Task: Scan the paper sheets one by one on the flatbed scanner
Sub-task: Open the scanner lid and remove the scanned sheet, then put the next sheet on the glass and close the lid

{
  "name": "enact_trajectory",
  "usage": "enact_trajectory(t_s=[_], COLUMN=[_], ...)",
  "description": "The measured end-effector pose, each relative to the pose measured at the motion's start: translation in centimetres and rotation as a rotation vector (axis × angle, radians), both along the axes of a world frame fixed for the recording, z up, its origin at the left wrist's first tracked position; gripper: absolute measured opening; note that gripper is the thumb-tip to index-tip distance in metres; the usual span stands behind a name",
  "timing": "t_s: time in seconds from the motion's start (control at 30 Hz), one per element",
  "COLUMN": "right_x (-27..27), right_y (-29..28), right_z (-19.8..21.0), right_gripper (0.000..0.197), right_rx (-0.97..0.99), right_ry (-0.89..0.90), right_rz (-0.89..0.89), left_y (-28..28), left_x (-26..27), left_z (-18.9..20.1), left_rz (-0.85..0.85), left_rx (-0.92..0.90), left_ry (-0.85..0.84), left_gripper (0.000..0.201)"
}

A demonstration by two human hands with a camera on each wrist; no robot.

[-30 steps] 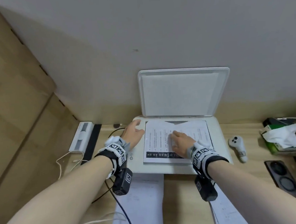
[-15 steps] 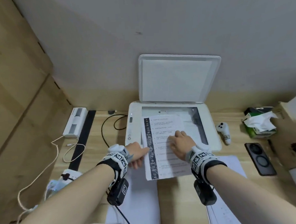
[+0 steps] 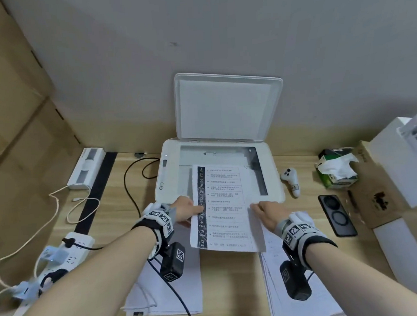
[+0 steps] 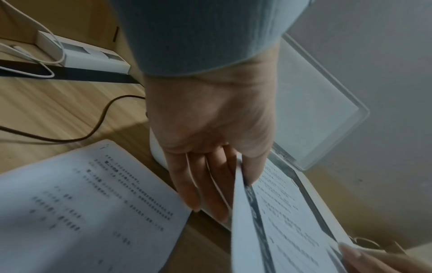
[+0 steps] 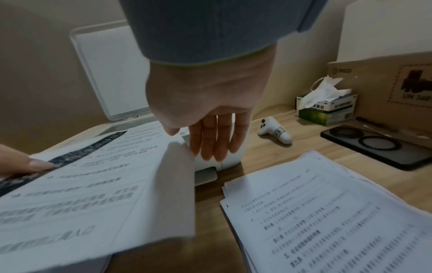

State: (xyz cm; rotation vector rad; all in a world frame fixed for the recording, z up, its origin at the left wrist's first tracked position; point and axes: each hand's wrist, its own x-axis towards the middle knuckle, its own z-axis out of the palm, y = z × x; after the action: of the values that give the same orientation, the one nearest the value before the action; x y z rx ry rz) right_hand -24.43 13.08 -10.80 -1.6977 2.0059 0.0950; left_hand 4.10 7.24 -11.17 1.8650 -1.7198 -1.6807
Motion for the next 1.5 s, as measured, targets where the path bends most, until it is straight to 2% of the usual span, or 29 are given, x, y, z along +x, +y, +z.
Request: enact_trajectory(t_s=[0.13, 0.23, 0.33, 0.53, 0.7, 0.83, 1.07, 1.17, 1.33, 1.4, 1.5], right_x=[-2.8, -4.6, -7.6, -14.1, -18.0, -18.7, -17.7, -16.5, -10.8, -8.8, -2.6], right_y=[1.3, 3.0, 5.6, 11.2, 13.8, 14.3, 14.5, 13.4, 9.3, 8.2, 5.7], right_z=[-1.4, -2.6, -4.4, -8.2, -10.9, -11.5, -11.2, -10.9, -9.9, -9.6, -9.5], right_gripper=[0.039, 0.037, 0.038, 0.032, 0.026, 0.019, 0.013, 0.014, 0.016, 0.018, 0.023], right_rx=[-0.063, -0.057, -0.033, -0.020, -0.032, -0.043, -0.073, -0.061, -0.060, -0.042, -0.019], right_ry=[-0.104, -0.141, -0.164, -0.151, -0.115, -0.067, -0.103, -0.115, -0.133, -0.150, -0.163], right_rz=[-0.045, -0.120, -0.148, -0.265, -0.323, -0.365, -0.498, -0.483, -0.314, -0.297, -0.220], left_y=[2.8, 4.7, 6.7, 11.2, 14.0, 14.8, 14.0, 13.2, 11.0, 10.3, 9.1], left_x=[-4.4, -6.9, -10.2, -16.6, -20.8, -21.7, -21.0, -19.9, -13.5, -11.1, -4.6], left_z=[-0.4, -1.8, -3.0, -6.7, -9.5, -10.7, -11.4, -10.8, -9.3, -8.8, -8.0], left_rz=[-0.063, -0.122, -0.149, -0.184, -0.160, -0.152, -0.201, -0.219, -0.132, -0.114, -0.053], left_rx=[0.099, 0.099, 0.109, 0.185, 0.247, 0.253, 0.250, 0.227, 0.155, 0.119, 0.022], left_ry=[-0.006, -0.070, -0.107, -0.128, -0.125, -0.135, -0.152, -0.142, -0.121, -0.146, -0.216], left_gripper=[0.026, 0.031, 0.023, 0.046, 0.021, 0.022, 0.030, 0.030, 0.037, 0.037, 0.033])
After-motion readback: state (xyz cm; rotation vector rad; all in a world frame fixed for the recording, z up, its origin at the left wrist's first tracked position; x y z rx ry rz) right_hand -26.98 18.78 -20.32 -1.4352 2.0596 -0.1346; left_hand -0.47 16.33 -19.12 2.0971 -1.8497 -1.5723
